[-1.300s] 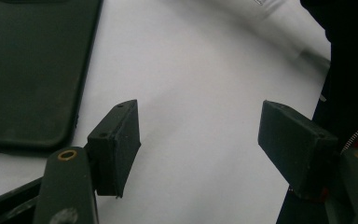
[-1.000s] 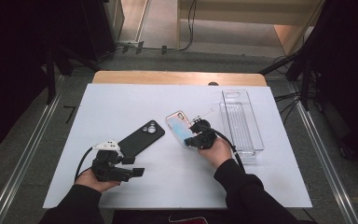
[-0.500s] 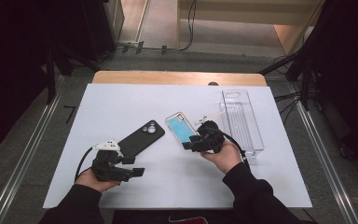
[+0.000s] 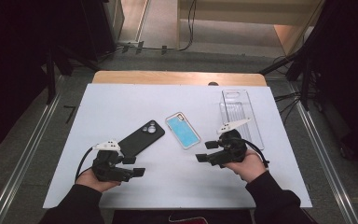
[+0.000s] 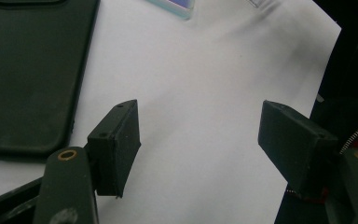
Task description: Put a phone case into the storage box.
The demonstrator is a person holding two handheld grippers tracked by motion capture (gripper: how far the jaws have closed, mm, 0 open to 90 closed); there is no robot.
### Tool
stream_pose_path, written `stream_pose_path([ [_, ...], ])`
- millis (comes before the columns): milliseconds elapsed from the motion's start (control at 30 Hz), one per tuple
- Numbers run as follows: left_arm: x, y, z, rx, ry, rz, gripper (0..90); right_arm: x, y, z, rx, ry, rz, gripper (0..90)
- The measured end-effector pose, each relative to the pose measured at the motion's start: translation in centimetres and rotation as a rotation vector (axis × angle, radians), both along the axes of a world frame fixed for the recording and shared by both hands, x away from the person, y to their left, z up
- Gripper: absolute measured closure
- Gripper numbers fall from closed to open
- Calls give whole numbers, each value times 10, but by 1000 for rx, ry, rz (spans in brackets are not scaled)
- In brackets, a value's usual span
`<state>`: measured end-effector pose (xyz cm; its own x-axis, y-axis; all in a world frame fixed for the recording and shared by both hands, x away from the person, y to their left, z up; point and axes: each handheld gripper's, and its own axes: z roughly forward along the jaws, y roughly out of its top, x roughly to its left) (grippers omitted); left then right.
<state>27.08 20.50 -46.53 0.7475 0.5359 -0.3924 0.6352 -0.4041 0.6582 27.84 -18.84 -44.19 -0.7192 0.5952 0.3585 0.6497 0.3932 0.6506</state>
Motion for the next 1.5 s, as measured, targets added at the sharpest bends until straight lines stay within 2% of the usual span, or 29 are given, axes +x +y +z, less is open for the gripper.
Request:
stream_pose_path([
  [100,0,0,0,-1,-1,0,296,-7,-8,-2,-15,-8,12,266],
  [200,0,0,0,-2,-2,-2,297,-12,-16,-5,-2,-9,3,266],
  [400,0,0,0,-3,-4,-2,296,-22,-31,-12,-20,10,-5,265],
  [500,-1,-1,0,-5,-3,-4,297,-27,-41,-17,1,18,-6,265],
  [600,-1,-1,0,-5,-12,-9,296,-30,-46,-20,1,17,-12,265],
  [733,0,0,1,-23,-14,-10,297,-40,-59,-30,-18,15,-24,265],
  [900,-1,-2,1,-20,-20,-18,297,-41,-65,-34,-30,14,-31,262],
  [1167,-1,-2,2,-24,-33,-11,298,-39,-66,-35,-23,27,-38,262],
  [1500,0,-1,2,-22,-31,0,298,-33,-51,-18,16,7,-48,237],
])
